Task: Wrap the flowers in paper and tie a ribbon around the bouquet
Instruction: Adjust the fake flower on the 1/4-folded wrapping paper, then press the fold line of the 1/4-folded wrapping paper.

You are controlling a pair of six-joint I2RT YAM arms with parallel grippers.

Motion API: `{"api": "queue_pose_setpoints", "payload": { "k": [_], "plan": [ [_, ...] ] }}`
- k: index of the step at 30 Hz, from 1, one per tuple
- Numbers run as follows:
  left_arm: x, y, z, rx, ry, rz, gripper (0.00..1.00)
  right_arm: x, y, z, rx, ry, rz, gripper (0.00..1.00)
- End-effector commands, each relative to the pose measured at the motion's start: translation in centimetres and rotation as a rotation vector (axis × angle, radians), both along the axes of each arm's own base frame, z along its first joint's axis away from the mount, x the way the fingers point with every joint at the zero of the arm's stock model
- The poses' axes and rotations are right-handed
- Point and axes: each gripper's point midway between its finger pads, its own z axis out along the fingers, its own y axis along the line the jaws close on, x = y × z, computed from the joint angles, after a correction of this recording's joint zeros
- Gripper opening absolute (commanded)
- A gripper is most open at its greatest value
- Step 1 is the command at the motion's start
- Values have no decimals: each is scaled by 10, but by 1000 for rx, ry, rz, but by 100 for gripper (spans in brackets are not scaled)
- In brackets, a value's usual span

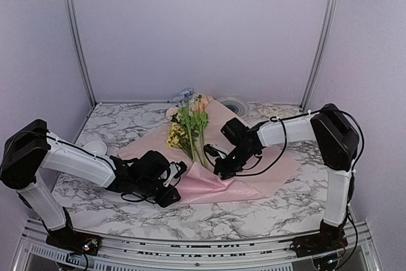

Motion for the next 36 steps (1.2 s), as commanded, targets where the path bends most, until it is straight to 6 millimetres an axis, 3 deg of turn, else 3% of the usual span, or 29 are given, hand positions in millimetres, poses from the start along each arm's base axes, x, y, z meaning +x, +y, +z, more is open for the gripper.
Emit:
{"api": "queue_pose_setpoints", "payload": {
  "k": [1, 6, 9, 12, 17, 23, 27, 30, 34, 36],
  "plan": [
    [-36, 43, -49, 184, 160, -19, 27, 30, -8, 35, 6, -103, -58, 0],
    [-37, 42, -51, 188, 162, -26, 27, 59, -55, 80, -78, -275, -191, 3],
    [-36, 42, -51, 191, 162, -26, 27, 48, -65, 90, -118, -294, -192, 3],
    [-36, 42, -51, 191, 162, -25, 27, 18, -53, 94, -67, -269, -143, 4],
    [-36, 43, -52, 195, 165, -24, 27, -38, -29, 75, -7, -158, -31, 4],
    [-34, 44, -48, 196, 153, -11, 27, -69, -51, 32, -59, -43, -82, 3],
    [-27, 39, -39, 190, 128, -7, 27, -76, -70, 2, -153, -8, -123, 2],
    [-9, 19, -12, 192, 35, -16, 29, -77, -79, -10, -206, -3, -142, 1],
    [2, -26, 35, 115, -63, -84, 31, -75, -81, -9, -215, -7, -153, 1],
    [8, -42, 47, 86, -92, -111, 33, -74, -81, -7, -218, -13, -162, 1]
  ]
}}
